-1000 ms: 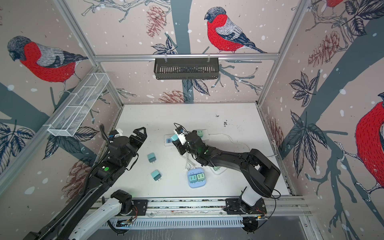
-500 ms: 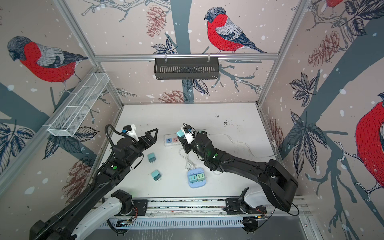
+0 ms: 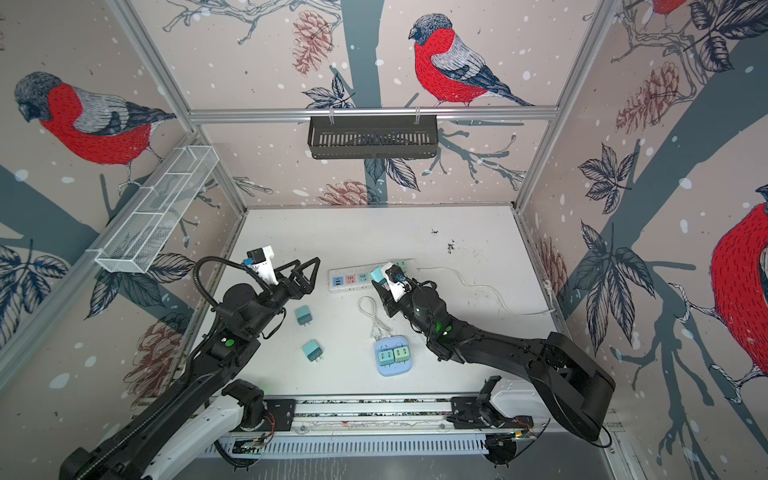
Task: Insert the plug
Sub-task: 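Carry the teal adapter toward the left gripper while the left gripper rises, then grasp the teal adapter with the left gripper from the right gripper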
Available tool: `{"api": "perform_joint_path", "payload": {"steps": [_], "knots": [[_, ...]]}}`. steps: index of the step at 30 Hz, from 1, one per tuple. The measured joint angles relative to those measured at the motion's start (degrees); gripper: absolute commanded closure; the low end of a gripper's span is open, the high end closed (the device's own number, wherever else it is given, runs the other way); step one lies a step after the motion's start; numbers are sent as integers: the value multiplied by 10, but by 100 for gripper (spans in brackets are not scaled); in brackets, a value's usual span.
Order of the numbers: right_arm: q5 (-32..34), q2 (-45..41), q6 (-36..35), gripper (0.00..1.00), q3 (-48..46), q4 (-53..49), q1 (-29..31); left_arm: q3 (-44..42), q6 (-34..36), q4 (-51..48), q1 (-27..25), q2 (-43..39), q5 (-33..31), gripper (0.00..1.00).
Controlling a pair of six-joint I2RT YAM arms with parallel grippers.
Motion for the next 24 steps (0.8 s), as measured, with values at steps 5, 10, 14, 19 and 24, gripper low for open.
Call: {"api": "perform_joint_path", "payload": {"steps": [5, 10, 14, 19, 24], "knots": [[-1, 7, -14, 81, -25, 45, -2, 29, 15, 3, -3, 23, 29, 3], [-12, 23, -27, 85, -47, 91, -2, 47, 32, 11, -25, 51, 57, 3], [-14, 43, -31, 87, -55, 127, -2, 57, 62, 15, -57, 66, 74, 2], [-21, 49, -40, 87, -78, 180, -2, 83, 101, 15, -93, 91, 100, 2], [-22, 49, -45, 89, -102, 227, -3, 111, 122, 5, -100, 117, 134, 2]]}}
